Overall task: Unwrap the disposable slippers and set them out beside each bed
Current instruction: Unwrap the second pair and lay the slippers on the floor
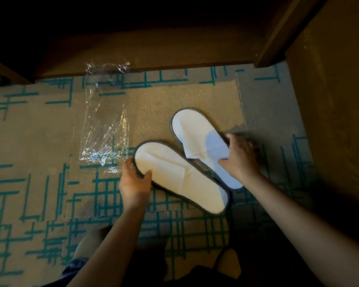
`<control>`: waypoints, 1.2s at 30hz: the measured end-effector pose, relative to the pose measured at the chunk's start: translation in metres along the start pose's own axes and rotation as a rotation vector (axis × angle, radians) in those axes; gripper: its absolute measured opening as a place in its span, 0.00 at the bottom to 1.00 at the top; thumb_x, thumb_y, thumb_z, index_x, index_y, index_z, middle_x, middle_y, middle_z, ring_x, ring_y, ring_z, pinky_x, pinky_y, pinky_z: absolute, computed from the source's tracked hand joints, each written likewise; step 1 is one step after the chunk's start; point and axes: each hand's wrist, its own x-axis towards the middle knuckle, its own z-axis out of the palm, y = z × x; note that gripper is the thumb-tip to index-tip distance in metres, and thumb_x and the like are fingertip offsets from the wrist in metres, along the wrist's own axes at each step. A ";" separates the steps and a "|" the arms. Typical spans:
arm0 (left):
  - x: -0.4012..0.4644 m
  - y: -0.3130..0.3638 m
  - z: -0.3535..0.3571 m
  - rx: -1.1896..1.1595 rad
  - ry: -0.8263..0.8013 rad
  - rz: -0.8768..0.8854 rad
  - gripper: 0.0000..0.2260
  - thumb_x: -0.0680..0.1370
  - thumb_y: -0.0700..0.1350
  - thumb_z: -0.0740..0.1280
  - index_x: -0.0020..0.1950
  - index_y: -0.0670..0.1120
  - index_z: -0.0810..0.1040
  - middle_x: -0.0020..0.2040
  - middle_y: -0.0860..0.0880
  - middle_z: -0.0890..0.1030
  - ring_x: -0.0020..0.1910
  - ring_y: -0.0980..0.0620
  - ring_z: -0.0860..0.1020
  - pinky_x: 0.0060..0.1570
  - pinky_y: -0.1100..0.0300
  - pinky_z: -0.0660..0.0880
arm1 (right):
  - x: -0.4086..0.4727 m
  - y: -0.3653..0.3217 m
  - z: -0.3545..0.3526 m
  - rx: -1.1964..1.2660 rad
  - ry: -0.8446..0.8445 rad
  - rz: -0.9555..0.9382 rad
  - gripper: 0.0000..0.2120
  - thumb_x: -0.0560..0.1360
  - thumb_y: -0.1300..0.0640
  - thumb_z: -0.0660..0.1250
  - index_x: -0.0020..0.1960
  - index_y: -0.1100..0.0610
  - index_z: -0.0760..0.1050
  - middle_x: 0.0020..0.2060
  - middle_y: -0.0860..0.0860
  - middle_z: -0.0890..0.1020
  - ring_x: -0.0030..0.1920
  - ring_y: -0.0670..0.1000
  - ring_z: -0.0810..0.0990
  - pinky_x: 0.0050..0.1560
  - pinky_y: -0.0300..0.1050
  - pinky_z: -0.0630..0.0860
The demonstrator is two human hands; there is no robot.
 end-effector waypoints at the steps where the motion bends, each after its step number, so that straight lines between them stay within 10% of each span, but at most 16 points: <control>1: 0.000 0.000 0.002 -0.009 -0.031 -0.039 0.20 0.73 0.41 0.68 0.63 0.44 0.70 0.58 0.42 0.79 0.55 0.43 0.78 0.57 0.49 0.76 | 0.004 0.001 -0.001 0.125 -0.008 0.050 0.30 0.71 0.55 0.70 0.69 0.56 0.63 0.63 0.58 0.73 0.62 0.59 0.71 0.55 0.50 0.71; 9: -0.008 -0.018 0.017 0.065 -0.155 -0.099 0.07 0.73 0.45 0.69 0.44 0.42 0.77 0.37 0.46 0.83 0.34 0.54 0.82 0.36 0.59 0.79 | 0.033 0.013 -0.036 0.632 -0.119 0.036 0.13 0.74 0.65 0.65 0.59 0.59 0.73 0.51 0.55 0.77 0.53 0.52 0.74 0.52 0.43 0.68; 14: -0.001 -0.001 0.011 0.600 -0.663 -0.011 0.19 0.76 0.56 0.61 0.34 0.43 0.76 0.31 0.47 0.83 0.31 0.53 0.82 0.41 0.59 0.80 | 0.047 0.018 -0.071 0.576 -0.196 -0.084 0.09 0.76 0.66 0.61 0.54 0.58 0.74 0.44 0.53 0.79 0.48 0.52 0.76 0.47 0.45 0.71; 19: -0.002 0.012 0.002 0.510 -0.198 0.416 0.15 0.74 0.57 0.62 0.39 0.45 0.72 0.31 0.51 0.74 0.32 0.50 0.73 0.32 0.55 0.71 | 0.059 0.033 -0.061 0.410 -0.258 -0.029 0.13 0.76 0.66 0.62 0.59 0.58 0.74 0.53 0.57 0.78 0.54 0.55 0.76 0.52 0.45 0.70; 27: 0.037 0.045 0.022 0.681 -0.324 1.149 0.30 0.71 0.59 0.59 0.71 0.50 0.60 0.74 0.41 0.62 0.73 0.43 0.58 0.67 0.44 0.62 | 0.005 0.026 -0.027 -0.042 0.223 -0.189 0.30 0.72 0.49 0.68 0.71 0.49 0.62 0.73 0.54 0.62 0.73 0.58 0.59 0.67 0.58 0.63; 33: 0.052 0.069 0.074 1.077 -0.529 1.390 0.31 0.74 0.63 0.53 0.74 0.56 0.51 0.77 0.41 0.50 0.76 0.40 0.48 0.71 0.38 0.51 | -0.089 0.007 0.067 -0.117 -0.096 -0.508 0.31 0.71 0.45 0.61 0.72 0.45 0.59 0.76 0.52 0.56 0.74 0.53 0.43 0.70 0.58 0.45; 36: 0.063 0.063 0.077 1.270 -0.640 1.278 0.34 0.74 0.65 0.53 0.72 0.59 0.38 0.77 0.44 0.38 0.76 0.43 0.39 0.73 0.42 0.43 | -0.087 0.020 0.067 -0.254 -0.102 -0.550 0.25 0.70 0.48 0.55 0.67 0.44 0.68 0.71 0.52 0.70 0.72 0.54 0.58 0.69 0.57 0.62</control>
